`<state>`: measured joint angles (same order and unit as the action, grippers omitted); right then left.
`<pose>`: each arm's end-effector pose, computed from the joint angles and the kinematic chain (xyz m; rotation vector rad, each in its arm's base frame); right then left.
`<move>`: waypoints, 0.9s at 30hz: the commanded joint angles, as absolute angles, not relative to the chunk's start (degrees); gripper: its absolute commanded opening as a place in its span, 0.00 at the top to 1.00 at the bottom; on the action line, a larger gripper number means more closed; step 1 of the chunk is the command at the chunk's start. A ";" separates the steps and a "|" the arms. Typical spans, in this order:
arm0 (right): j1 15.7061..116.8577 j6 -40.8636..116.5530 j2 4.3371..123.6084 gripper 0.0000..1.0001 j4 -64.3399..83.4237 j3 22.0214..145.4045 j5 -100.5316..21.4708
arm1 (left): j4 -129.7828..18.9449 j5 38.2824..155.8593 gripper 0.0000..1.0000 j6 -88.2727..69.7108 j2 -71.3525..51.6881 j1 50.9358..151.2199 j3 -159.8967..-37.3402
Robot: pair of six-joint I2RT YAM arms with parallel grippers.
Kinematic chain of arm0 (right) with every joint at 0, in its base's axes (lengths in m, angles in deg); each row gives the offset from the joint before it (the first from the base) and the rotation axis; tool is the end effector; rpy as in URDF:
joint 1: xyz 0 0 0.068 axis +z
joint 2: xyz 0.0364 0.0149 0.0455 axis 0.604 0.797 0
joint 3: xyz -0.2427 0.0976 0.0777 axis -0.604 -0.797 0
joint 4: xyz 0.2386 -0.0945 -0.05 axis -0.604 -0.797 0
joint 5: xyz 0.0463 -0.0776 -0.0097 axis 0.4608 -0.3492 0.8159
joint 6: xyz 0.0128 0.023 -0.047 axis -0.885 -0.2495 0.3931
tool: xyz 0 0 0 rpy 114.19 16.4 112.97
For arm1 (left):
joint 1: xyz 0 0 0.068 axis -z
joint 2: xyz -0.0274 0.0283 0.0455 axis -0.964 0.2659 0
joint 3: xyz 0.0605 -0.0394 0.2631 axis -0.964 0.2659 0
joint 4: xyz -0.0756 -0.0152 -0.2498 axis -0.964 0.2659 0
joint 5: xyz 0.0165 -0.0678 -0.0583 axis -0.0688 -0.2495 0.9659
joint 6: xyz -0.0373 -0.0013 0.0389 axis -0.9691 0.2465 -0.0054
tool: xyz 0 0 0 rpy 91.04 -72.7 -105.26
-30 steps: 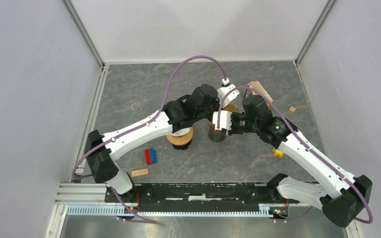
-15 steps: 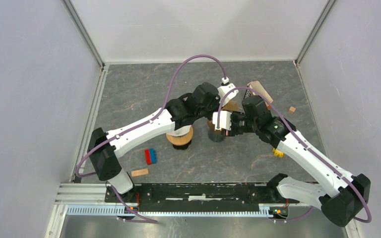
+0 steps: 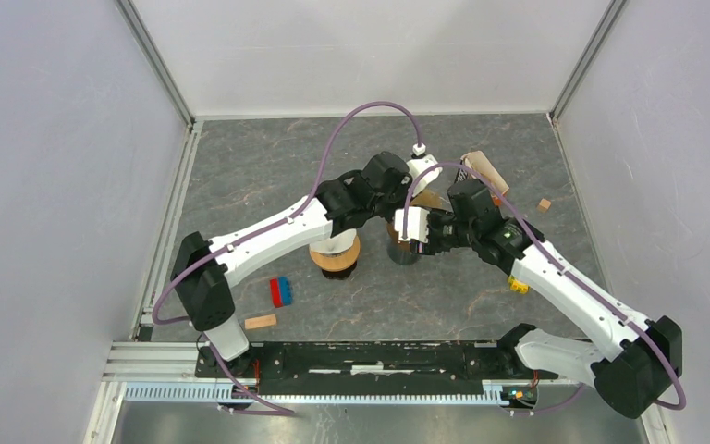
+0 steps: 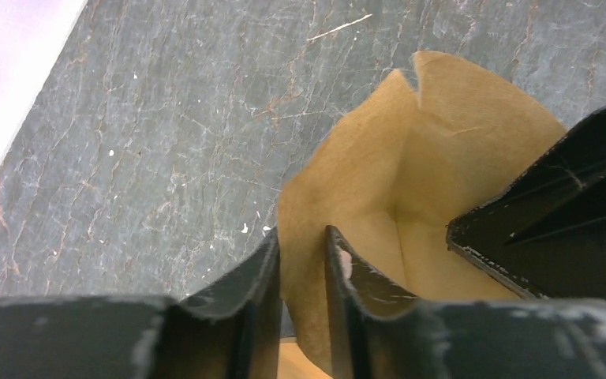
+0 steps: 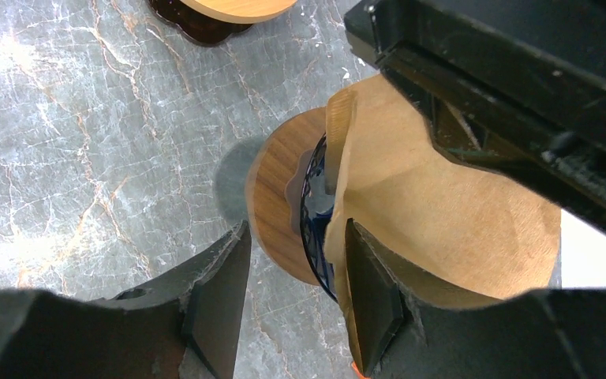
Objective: Place the coffee filter in the dripper
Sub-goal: Place the coffee filter in the coffee dripper.
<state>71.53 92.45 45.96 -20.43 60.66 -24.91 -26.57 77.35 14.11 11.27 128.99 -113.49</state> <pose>0.1846 0.1426 0.2932 -1.6189 1.5525 0.3177 0.2324 -0.3125 0.3304 1.1042 1.8974 -0.1991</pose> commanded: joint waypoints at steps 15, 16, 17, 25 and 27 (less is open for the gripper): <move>71.33 92.74 47.46 0.46 -17.93 59.82 -22.08 | -29.67 75.38 0.40 16.16 10.37 127.69 -112.68; 71.34 92.74 47.43 0.46 -17.66 59.55 -21.95 | -29.67 75.46 0.39 15.86 10.42 127.51 -112.50; 71.37 92.74 47.53 0.46 -17.48 59.35 -21.93 | -29.68 75.47 0.39 15.76 10.49 127.39 -112.38; 71.21 93.48 48.10 0.45 -17.34 58.62 -21.67 | -29.93 76.65 0.38 14.84 11.53 126.68 -111.47; 71.26 94.30 48.91 0.45 -18.11 58.62 -21.60 | -30.11 77.64 0.37 14.73 12.09 126.69 -111.61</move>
<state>71.53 93.19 47.82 -17.30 59.19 -22.66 -27.78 76.76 14.40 11.53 127.02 -111.70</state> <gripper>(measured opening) 0.549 0.619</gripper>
